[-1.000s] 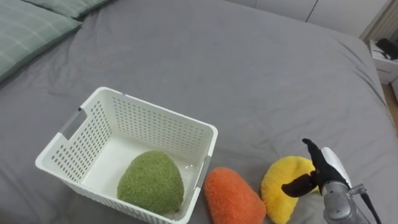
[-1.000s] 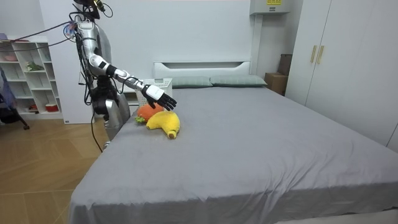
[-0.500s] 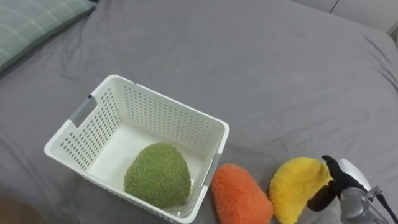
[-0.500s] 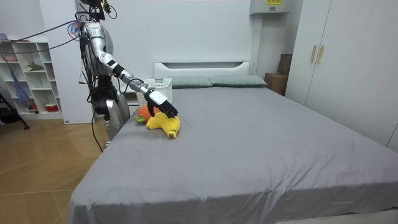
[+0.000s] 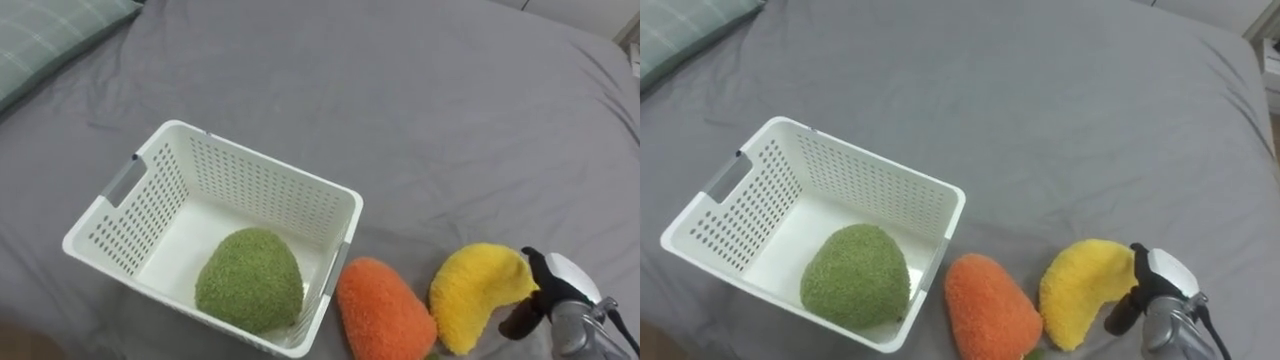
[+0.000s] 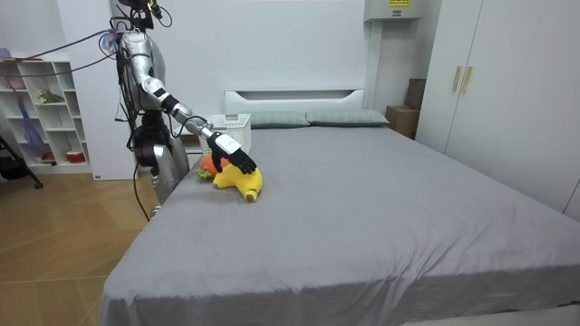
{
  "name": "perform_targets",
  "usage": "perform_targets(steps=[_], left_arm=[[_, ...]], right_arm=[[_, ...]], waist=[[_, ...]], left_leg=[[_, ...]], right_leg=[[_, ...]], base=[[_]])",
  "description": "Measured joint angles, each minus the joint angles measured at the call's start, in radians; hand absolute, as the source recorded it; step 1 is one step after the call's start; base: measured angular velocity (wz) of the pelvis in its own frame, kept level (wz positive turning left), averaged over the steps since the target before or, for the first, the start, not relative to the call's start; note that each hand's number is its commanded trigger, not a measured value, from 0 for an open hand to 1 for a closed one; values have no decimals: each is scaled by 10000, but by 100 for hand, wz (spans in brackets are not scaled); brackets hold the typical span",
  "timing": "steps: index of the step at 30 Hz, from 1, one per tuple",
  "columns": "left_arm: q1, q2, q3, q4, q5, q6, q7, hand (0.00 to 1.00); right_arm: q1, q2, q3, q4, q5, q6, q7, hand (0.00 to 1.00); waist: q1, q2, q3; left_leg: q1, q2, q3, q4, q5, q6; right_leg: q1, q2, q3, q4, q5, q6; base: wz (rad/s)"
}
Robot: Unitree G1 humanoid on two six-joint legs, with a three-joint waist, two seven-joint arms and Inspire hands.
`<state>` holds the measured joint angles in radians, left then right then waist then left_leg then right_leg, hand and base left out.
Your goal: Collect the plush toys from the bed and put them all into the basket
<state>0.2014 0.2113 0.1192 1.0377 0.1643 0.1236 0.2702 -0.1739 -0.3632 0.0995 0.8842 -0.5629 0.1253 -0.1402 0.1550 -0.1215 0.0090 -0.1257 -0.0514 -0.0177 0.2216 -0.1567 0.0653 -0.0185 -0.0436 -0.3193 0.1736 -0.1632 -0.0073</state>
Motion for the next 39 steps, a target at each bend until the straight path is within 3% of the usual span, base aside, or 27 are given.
perform_targets(steps=[6, 13, 16, 23, 27, 32, 37, 38, 39], left_arm=[[-379, 61, -844, 44, -247, -49, 15, 0], [-396, 87, -928, 179, -570, 3, 5, 0], [-473, 89, -1049, 426, -738, -3, -7, 0], [-887, 101, -1122, 429, -731, -106, -43, 0], [-1055, 131, -1312, 431, -737, -153, -204, 0], [-1249, 177, -1665, 425, -760, -213, -393, 0], [-1697, 176, -2249, 432, -938, -224, -462, 0], [-1773, 199, -2396, 439, -938, -221, -468, 0], [-1837, 200, -2472, 442, -939, -216, -499, 0]], right_arm=[[-1092, -5, 763, 574, 2, -25, -401, 0], [-1624, -30, 868, 850, 9, -13, -605, 0], [-1875, -61, 876, 1259, 11, -39, -757, 0], [-2430, -263, 936, 1720, 52, -38, -986, 0], [-2967, -279, 1580, 2452, -27, -15, -980, 0], [-3023, -318, 1975, 2983, -202, 75, -887, 0], [-3033, -807, 3438, 3177, -261, 99, -491, 0], [-3031, -858, 3612, 3178, -318, 120, -367, 9], [-3026, -899, 3719, 3185, -327, 205, -225, 45]], waist=[[156, 24, -8], [387, 52, 10], [354, 150, 114], [440, 123, 176], [511, 125, 192], [700, 166, 222], [1073, 280, 300], [1126, 292, 305], [1202, 310, 318]], left_leg=[[-344, 27, -8, -20, 96, -38], [-790, 4, -164, -5, 143, -49], [-987, -43, -361, 12, 166, -45], [-1531, -131, -527, 81, 323, -34], [-1626, -136, -565, 75, 341, -37], [-1765, -148, -692, 118, 350, -49], [-2226, -117, -693, 261, 374, -63], [-2357, -110, -707, 313, 376, -65], [-2422, -108, -713, 340, 376, -66]], right_leg=[[-423, 4, -22, 120, 15, -20], [-813, 9, -173, 113, 24, -36], [-884, 8, -423, 105, 24, -35], [-1416, -64, -554, 135, 27, -41], [-1511, -67, -574, 137, 32, -48], [-1582, -64, -692, 133, 35, -52], [-1987, -67, -760, 128, 123, -109], [-2093, -63, -798, 135, 135, -123], [-2137, -60, -810, 131, 142, -129]], base=[[1], [7], [19], [8], [0], [7], [0], [0], [4]])
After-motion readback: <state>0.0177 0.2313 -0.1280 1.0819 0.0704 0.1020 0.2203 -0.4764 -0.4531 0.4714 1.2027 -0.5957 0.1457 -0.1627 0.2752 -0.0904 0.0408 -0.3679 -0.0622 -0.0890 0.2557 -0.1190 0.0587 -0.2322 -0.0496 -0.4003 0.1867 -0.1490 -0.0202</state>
